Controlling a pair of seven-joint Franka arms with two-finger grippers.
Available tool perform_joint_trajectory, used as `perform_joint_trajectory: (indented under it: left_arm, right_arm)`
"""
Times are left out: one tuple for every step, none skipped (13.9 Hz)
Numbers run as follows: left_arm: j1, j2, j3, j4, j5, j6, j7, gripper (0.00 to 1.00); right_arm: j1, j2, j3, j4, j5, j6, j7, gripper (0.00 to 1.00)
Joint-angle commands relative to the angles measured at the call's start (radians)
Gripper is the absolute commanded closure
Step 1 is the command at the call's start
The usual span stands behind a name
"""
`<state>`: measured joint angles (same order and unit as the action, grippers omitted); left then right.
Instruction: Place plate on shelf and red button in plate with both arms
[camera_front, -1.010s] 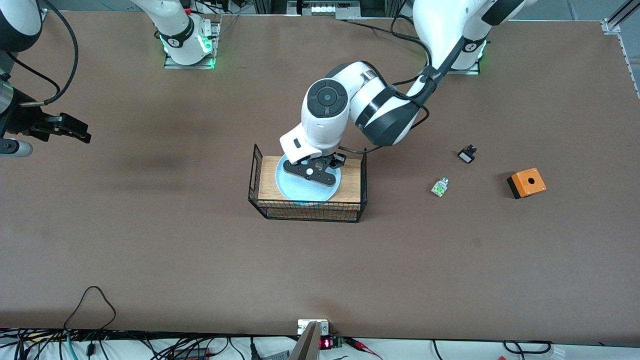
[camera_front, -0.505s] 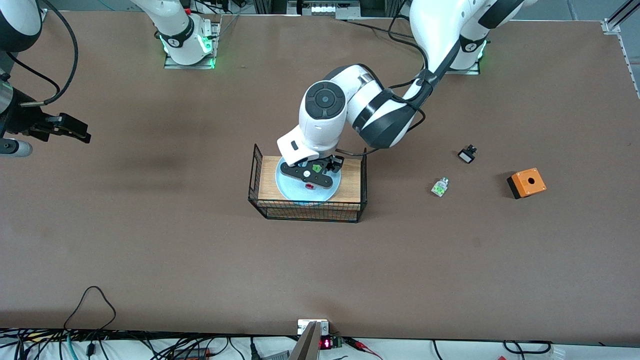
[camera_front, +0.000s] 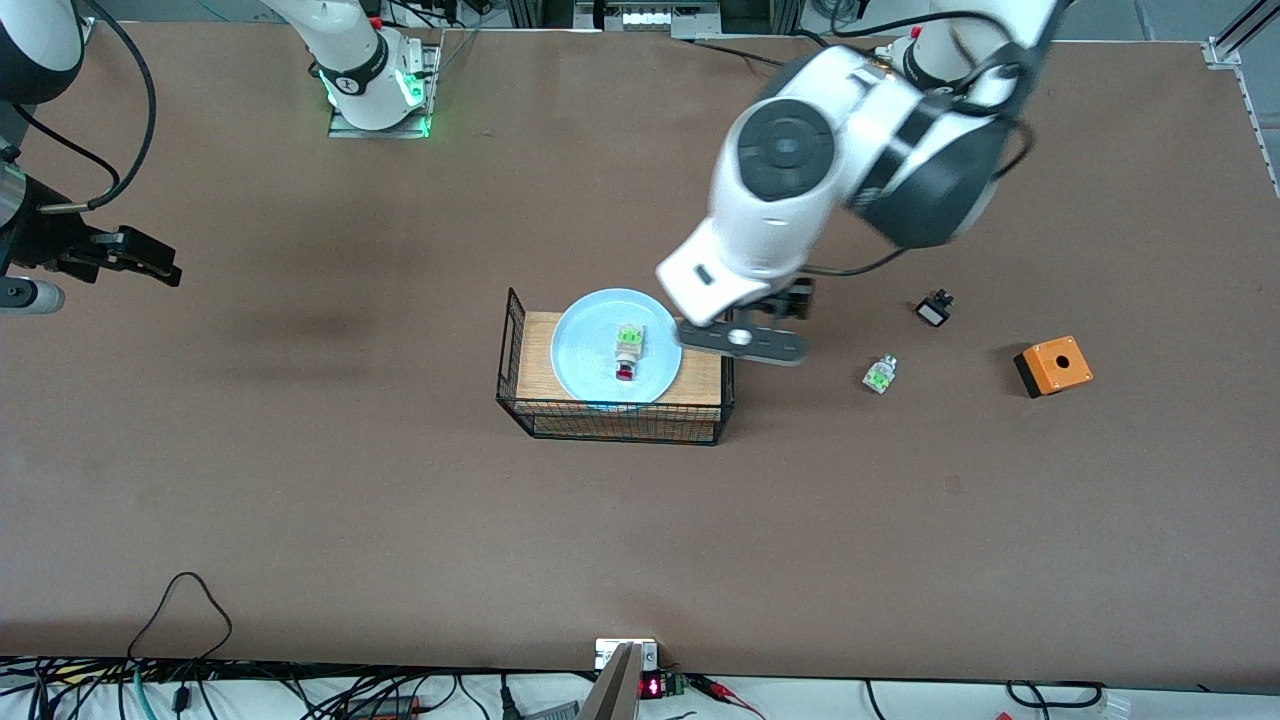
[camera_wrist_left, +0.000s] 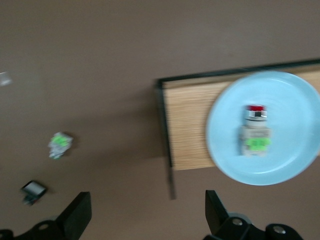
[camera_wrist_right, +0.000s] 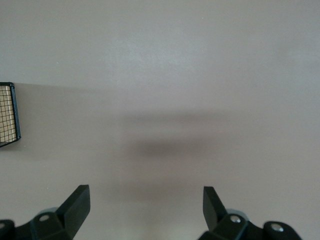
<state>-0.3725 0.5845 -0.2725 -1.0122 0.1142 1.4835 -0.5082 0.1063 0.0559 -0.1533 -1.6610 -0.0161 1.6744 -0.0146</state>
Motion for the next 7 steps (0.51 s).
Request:
perform_joint_trajectory:
  left_arm:
    - [0.125, -0.067, -0.013, -0.023, 0.018, -0.068, -0.004, 0.0]
    - [0.167, -0.083, -0.013, -0.023, 0.018, -0.098, -0.003, 0.0]
    - [0.206, -0.09, -0.014, -0.023, 0.018, -0.155, 0.019, 0.0]
    - [0.248, -0.098, -0.011, -0.023, 0.019, -0.193, 0.064, 0.0]
    - [0.301, -0.106, -0.014, -0.023, 0.018, -0.207, 0.141, 0.0]
    - [0.364, -0.113, -0.019, -0.025, 0.016, -0.21, 0.239, 0.0]
    - [0.375, -0.132, -0.001, -0.026, 0.01, -0.209, 0.36, 0.0]
  right_arm:
    - [0.0, -0.013, 0.001, 0.001, -0.002, 0.001, -0.013, 0.0]
    - [0.0, -0.013, 0.003, 0.001, -0.001, 0.001, -0.013, 0.0]
    - [0.0, -0.013, 0.001, 0.001, 0.005, -0.001, -0.009, 0.0]
    - [-0.002, -0.014, 0.003, 0.003, 0.008, -0.002, -0.004, 0.0]
    - [0.0, -0.014, 0.003, 0.007, 0.008, -0.005, -0.002, 0.0]
    - [0.003, -0.014, 0.003, 0.01, 0.008, -0.007, -0.001, 0.0]
    - [0.003, -0.014, 0.004, 0.013, 0.008, -0.01, -0.001, 0.0]
